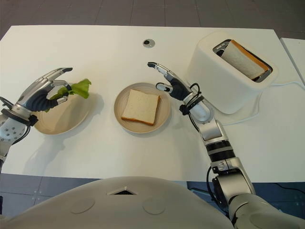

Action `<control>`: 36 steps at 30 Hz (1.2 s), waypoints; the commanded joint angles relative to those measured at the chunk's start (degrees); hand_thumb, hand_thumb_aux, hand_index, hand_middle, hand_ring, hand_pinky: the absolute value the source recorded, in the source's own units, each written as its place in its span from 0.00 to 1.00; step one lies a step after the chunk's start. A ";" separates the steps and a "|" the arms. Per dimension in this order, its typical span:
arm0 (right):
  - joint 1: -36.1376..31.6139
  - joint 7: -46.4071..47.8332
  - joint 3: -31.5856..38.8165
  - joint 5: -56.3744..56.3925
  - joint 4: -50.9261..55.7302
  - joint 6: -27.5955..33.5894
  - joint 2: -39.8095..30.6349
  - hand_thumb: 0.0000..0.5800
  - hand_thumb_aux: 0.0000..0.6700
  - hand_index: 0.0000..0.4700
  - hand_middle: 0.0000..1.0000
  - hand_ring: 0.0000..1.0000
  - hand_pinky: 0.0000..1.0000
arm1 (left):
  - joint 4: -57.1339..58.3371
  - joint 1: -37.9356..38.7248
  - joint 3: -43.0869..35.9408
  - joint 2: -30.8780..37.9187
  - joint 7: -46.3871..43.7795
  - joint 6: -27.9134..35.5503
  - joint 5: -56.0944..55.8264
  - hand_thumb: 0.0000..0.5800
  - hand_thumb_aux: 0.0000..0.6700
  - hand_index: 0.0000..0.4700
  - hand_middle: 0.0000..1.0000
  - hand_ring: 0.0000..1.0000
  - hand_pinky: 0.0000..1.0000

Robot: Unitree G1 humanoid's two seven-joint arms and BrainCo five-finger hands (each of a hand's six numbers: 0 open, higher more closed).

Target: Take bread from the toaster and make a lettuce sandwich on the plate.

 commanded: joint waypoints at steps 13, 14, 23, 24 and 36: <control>1.79 7.96 -6.10 19.56 -14.29 4.98 -0.47 0.00 0.00 0.00 0.00 0.00 0.00 | 1.06 -10.54 -15.83 -22.16 6.51 -1.21 16.82 1.00 1.00 1.00 0.00 0.00 0.00; 1.95 8.40 -6.41 20.16 -14.65 5.22 -0.66 0.00 0.00 0.00 0.00 0.00 0.00 | 1.31 -11.31 -17.43 -23.24 7.76 -0.20 19.74 1.00 1.00 1.00 0.00 0.00 0.00; 1.66 9.94 -7.58 20.61 -14.56 6.17 -0.20 0.00 0.00 0.00 0.00 0.00 0.00 | 3.34 -13.55 -25.80 -26.84 12.33 2.95 28.01 1.00 1.00 1.00 0.00 0.00 0.00; 1.63 10.04 -7.62 20.66 -14.37 6.13 -0.15 0.00 0.00 0.00 0.00 0.00 0.00 | 4.45 -14.05 -26.59 -27.50 12.76 3.14 27.97 1.00 1.00 1.00 0.00 0.00 0.00; 1.06 10.64 -8.73 20.38 -13.22 6.04 -0.27 0.00 0.00 0.00 0.00 0.00 0.00 | 7.81 -15.24 -30.85 -27.47 12.05 3.95 25.58 0.00 0.00 0.00 0.00 0.00 0.00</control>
